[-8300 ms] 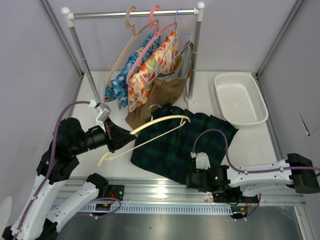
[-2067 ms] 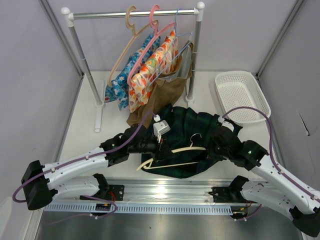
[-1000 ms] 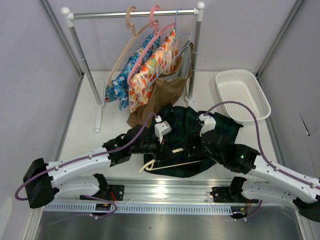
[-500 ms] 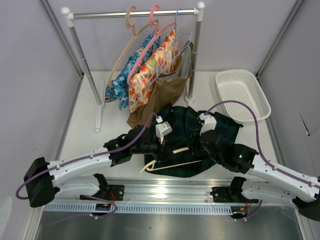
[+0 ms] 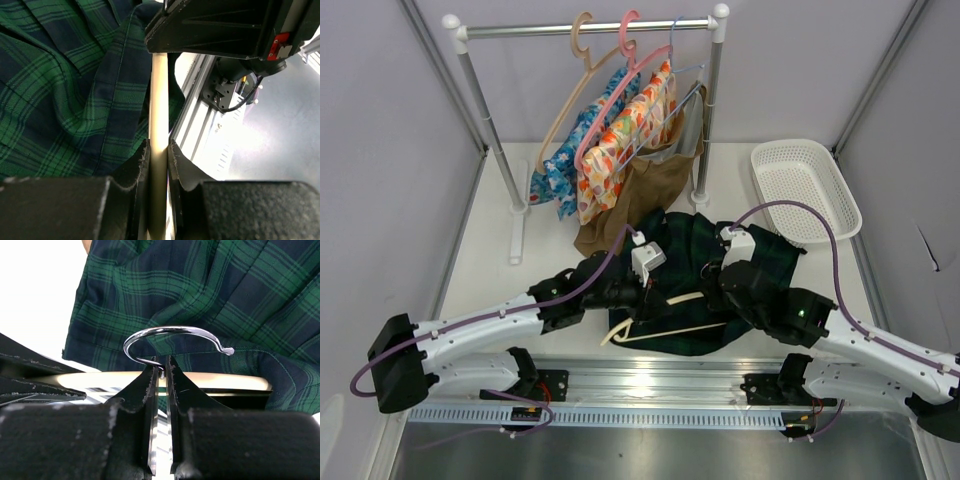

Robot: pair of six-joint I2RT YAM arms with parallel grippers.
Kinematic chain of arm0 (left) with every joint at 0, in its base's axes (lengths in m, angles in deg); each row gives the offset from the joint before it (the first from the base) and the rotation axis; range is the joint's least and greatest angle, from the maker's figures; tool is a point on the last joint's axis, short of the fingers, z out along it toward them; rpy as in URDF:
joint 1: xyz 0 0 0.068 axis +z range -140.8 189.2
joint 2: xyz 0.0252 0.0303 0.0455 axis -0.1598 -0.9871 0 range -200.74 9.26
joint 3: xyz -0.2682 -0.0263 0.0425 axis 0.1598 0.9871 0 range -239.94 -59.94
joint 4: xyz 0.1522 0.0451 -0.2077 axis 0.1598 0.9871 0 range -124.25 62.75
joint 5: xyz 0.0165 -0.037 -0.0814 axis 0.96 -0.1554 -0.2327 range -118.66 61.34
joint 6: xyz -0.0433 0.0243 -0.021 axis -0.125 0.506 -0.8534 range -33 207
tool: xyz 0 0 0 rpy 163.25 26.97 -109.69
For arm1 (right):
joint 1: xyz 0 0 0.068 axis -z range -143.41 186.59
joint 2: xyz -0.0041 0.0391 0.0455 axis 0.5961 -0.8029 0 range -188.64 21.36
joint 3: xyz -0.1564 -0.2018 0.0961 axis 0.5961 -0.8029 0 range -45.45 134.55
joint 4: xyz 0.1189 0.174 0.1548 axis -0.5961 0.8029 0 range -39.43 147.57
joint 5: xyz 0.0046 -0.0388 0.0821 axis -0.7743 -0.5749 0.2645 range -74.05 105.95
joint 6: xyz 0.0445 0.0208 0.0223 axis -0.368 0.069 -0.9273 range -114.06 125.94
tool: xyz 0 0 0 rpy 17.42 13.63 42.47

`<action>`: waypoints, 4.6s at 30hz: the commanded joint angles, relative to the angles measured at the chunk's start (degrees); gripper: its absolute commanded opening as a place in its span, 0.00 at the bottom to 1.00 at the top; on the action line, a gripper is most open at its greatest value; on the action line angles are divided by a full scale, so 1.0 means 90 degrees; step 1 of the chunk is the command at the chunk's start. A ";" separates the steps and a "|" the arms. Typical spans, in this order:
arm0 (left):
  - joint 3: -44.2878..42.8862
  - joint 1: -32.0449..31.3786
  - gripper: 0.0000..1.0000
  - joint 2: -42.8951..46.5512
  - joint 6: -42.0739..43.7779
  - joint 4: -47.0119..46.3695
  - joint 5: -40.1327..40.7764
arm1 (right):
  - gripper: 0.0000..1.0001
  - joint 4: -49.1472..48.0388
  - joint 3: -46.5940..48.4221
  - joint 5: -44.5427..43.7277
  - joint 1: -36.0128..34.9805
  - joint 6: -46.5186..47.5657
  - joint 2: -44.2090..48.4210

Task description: Place the skirt on the hanger

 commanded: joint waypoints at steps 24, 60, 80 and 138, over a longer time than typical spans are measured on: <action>-0.0177 0.0026 0.65 0.2492 -0.1012 0.2739 0.4015 | 0.00 -0.0249 -0.0383 -0.0136 -0.0037 -0.0242 0.0678; 0.3006 0.0016 0.63 0.4221 -0.3150 0.1813 0.2658 | 0.00 0.0444 -0.0335 -0.0029 0.0821 -0.0730 0.1313; 0.3086 -0.1116 0.60 0.3647 -0.1803 0.0885 0.3700 | 0.00 0.0493 0.0173 0.0693 0.1652 -0.0789 0.0541; 0.2441 -0.2875 0.00 0.1293 -0.1900 0.0220 0.6066 | 0.00 0.0415 0.0095 0.1094 0.2062 -0.0750 0.0570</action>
